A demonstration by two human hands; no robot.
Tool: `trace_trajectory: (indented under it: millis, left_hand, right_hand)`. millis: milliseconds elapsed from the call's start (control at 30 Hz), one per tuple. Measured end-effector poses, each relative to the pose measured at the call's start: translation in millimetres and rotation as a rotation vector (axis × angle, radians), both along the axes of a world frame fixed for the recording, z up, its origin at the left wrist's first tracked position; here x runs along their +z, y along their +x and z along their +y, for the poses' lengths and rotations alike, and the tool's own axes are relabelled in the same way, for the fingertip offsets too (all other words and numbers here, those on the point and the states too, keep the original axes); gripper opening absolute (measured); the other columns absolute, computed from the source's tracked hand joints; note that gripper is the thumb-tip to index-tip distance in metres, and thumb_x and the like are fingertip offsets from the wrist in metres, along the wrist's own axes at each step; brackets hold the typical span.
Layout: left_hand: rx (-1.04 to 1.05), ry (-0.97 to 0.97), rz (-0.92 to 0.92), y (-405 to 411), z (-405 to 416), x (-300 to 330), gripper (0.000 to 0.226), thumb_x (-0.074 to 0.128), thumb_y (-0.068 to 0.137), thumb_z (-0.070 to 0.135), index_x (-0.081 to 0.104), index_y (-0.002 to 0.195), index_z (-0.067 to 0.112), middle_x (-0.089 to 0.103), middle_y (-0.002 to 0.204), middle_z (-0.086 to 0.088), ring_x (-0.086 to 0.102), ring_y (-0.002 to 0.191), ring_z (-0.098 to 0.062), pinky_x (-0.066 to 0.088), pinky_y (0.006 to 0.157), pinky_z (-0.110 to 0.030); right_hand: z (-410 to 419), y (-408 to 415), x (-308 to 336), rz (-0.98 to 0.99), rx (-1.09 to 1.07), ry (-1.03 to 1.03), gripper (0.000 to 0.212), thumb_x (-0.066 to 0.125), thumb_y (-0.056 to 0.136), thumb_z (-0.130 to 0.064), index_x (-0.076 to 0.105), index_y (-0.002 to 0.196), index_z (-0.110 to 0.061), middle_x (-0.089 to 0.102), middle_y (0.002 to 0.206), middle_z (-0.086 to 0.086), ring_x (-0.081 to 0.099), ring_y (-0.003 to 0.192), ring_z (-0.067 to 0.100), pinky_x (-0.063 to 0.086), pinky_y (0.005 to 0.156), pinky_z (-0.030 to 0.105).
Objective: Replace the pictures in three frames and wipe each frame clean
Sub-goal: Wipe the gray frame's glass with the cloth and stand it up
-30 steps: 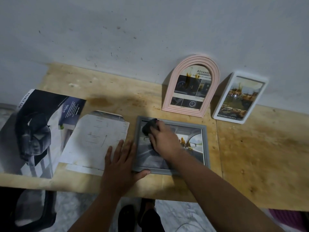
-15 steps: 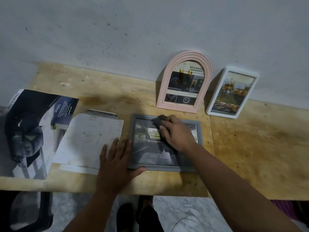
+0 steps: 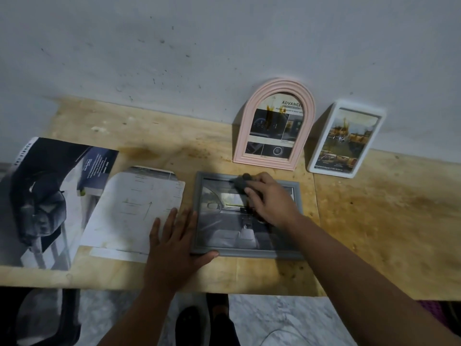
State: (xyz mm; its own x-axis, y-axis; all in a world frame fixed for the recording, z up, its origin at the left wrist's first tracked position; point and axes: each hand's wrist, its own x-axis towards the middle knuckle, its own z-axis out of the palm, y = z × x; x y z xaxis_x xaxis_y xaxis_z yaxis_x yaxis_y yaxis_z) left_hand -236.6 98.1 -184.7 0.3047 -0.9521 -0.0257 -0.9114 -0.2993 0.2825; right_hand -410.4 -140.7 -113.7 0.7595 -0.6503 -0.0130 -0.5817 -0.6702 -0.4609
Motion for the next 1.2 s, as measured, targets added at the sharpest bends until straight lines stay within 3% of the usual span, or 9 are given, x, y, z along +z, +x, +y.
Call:
trace_trajectory:
  millis: [167, 333, 433, 533, 667, 867, 967, 1067, 1200]
  left_hand:
    - [-0.006, 0.007, -0.009, 1, 1, -2, 0.109, 0.034, 0.082, 0.092, 0.032, 0.160, 0.017, 0.026, 0.168, -0.008, 0.020, 0.156, -0.032, 0.019, 0.122, -0.063]
    - [-0.007, 0.000, -0.009, 0, 1, -3, 0.109, 0.036, 0.081, 0.092, 0.032, 0.160, 0.017, 0.027, 0.168, -0.008, 0.022, 0.156, -0.033, 0.017, 0.123, -0.063]
    - [-0.003, 0.008, 0.003, 1, 1, -1, 0.109, 0.034, 0.081, 0.093, 0.029, 0.160, 0.018, 0.025, 0.169, -0.007, 0.020, 0.157, -0.031, 0.017, 0.123, -0.062]
    - [0.002, 0.009, 0.005, 1, 1, -2, 0.108, 0.033, 0.082, 0.092, 0.029, 0.161, 0.018, 0.025, 0.169, -0.006, 0.019, 0.157, -0.030, 0.017, 0.123, -0.062]
    - [-0.003, 0.026, -0.009, 1, 0, -2, 0.107, 0.033, 0.082, 0.092, 0.027, 0.161, 0.019, 0.022, 0.170, -0.005, 0.016, 0.158, -0.029, 0.016, 0.123, -0.062]
    - [0.002, 0.032, -0.014, 0, 0, -2, 0.107, 0.031, 0.083, 0.092, 0.030, 0.160, 0.018, 0.023, 0.169, -0.006, 0.018, 0.157, -0.029, 0.016, 0.123, -0.061]
    - [0.001, 0.023, 0.001, 0, -1, -1, 0.106, 0.030, 0.083, 0.091, 0.030, 0.160, 0.018, 0.023, 0.169, -0.005, 0.018, 0.157, -0.029, 0.017, 0.123, -0.062]
    - [-0.001, 0.017, 0.006, 0, 0, 0, 0.106, 0.032, 0.083, 0.091, 0.028, 0.161, 0.019, 0.022, 0.170, -0.005, 0.016, 0.158, -0.028, 0.017, 0.123, -0.061]
    - [-0.004, 0.017, -0.016, -1, -1, 2, 0.106, 0.032, 0.083, 0.091, 0.029, 0.161, 0.018, 0.023, 0.170, -0.005, 0.017, 0.158, -0.029, 0.017, 0.124, -0.061]
  right_hand:
    - [38, -11, -29, 0.148, 0.157, -0.189, 0.036, 0.045, 0.104, -0.038, 0.066, 0.129, -0.023, 0.053, 0.123, 0.005, 0.061, 0.098, 0.026, 0.053, 0.068, 0.036]
    - [81, -54, -10, 0.124, 0.349, 0.134, 0.037, 0.048, 0.104, -0.038, 0.069, 0.129, -0.020, 0.057, 0.126, -0.003, 0.060, 0.105, 0.013, 0.050, 0.082, 0.025]
    - [46, -43, -3, 0.020, 0.204, 0.147, 0.036, 0.050, 0.103, -0.037, 0.071, 0.124, -0.018, 0.057, 0.124, -0.007, 0.059, 0.107, 0.012, 0.050, 0.089, 0.030]
    - [0, -24, -9, -0.005, 0.021, -0.020, 0.035, 0.049, 0.104, -0.036, 0.069, 0.128, -0.019, 0.054, 0.121, -0.005, 0.060, 0.098, 0.019, 0.052, 0.076, 0.035]
    - [15, -23, -30, 0.079, 0.081, -0.175, 0.034, 0.046, 0.104, -0.037, 0.070, 0.121, -0.020, 0.054, 0.119, 0.003, 0.062, 0.090, 0.026, 0.052, 0.062, 0.035]
    - [65, -66, -18, 0.080, 0.320, 0.078, 0.030, 0.054, 0.103, -0.032, 0.072, 0.122, -0.018, 0.058, 0.117, -0.003, 0.062, 0.095, 0.016, 0.049, 0.072, 0.025]
    - [44, -62, -7, 0.010, 0.261, 0.186, 0.032, 0.056, 0.102, -0.033, 0.072, 0.126, -0.020, 0.059, 0.121, -0.006, 0.060, 0.103, 0.010, 0.050, 0.083, 0.025]
    - [8, -48, -5, -0.101, 0.021, -0.035, 0.040, 0.052, 0.103, -0.038, 0.067, 0.135, -0.019, 0.062, 0.123, -0.003, 0.060, 0.105, 0.013, 0.052, 0.082, 0.024]
    - [1, -48, -31, 0.129, 0.000, -0.250, 0.038, 0.049, 0.103, -0.036, 0.064, 0.134, -0.019, 0.061, 0.123, 0.005, 0.059, 0.104, 0.029, 0.056, 0.065, 0.038]
